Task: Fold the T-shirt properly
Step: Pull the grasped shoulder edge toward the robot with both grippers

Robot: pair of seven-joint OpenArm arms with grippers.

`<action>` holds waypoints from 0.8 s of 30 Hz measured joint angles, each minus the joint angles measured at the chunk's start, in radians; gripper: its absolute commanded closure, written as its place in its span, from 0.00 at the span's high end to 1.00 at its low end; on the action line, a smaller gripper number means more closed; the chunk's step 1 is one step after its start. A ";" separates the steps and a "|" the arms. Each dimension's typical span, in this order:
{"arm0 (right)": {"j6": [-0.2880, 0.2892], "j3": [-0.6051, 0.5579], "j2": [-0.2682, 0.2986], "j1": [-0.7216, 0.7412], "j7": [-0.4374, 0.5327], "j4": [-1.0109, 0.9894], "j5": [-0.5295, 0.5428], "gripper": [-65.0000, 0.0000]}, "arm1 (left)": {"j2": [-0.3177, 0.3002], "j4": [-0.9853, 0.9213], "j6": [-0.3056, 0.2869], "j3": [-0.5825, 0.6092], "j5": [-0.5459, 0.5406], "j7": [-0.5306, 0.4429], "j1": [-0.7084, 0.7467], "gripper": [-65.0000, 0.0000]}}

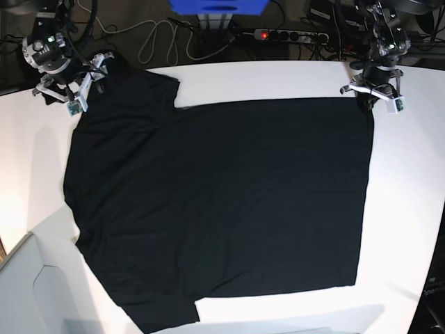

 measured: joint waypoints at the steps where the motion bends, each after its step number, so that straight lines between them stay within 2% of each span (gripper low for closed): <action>1: 0.000 0.000 0.000 0.013 -0.003 -0.031 0.001 0.62 | 0.000 0.000 0.000 0.000 0.000 0.000 0.000 0.00; 5: 0.002 0.003 0.001 0.032 0.037 -0.127 0.014 0.62 | -0.002 -0.005 0.000 0.000 -0.003 -0.002 0.000 0.00; 9: 0.105 0.009 0.002 0.043 0.051 -0.139 0.006 0.62 | -0.001 -0.005 0.000 0.000 -0.004 -0.004 0.000 0.00; 14: 0.114 0.007 0.002 0.045 0.056 -0.156 0.020 0.60 | -0.001 -0.005 0.000 0.000 -0.003 -0.003 -0.002 0.00; 17: 0.130 0.009 0.006 0.050 0.110 -0.197 0.033 0.46 | 0.005 -0.005 0.000 0.000 -0.003 -0.004 -0.002 0.00; 19: 0.172 0.014 0.006 0.073 0.115 -0.219 0.030 0.28 | 0.013 -0.005 0.000 -0.005 -0.003 -0.008 -0.002 0.00; 22: 0.180 0.017 0.012 0.093 0.124 -0.242 0.037 0.03 | 0.015 -0.005 0.000 -0.005 -0.003 -0.008 -0.002 0.00; 24: 0.181 0.018 0.017 0.093 0.129 -0.245 0.045 0.00 | 0.014 -0.005 0.000 -0.005 -0.001 -0.008 -0.002 0.00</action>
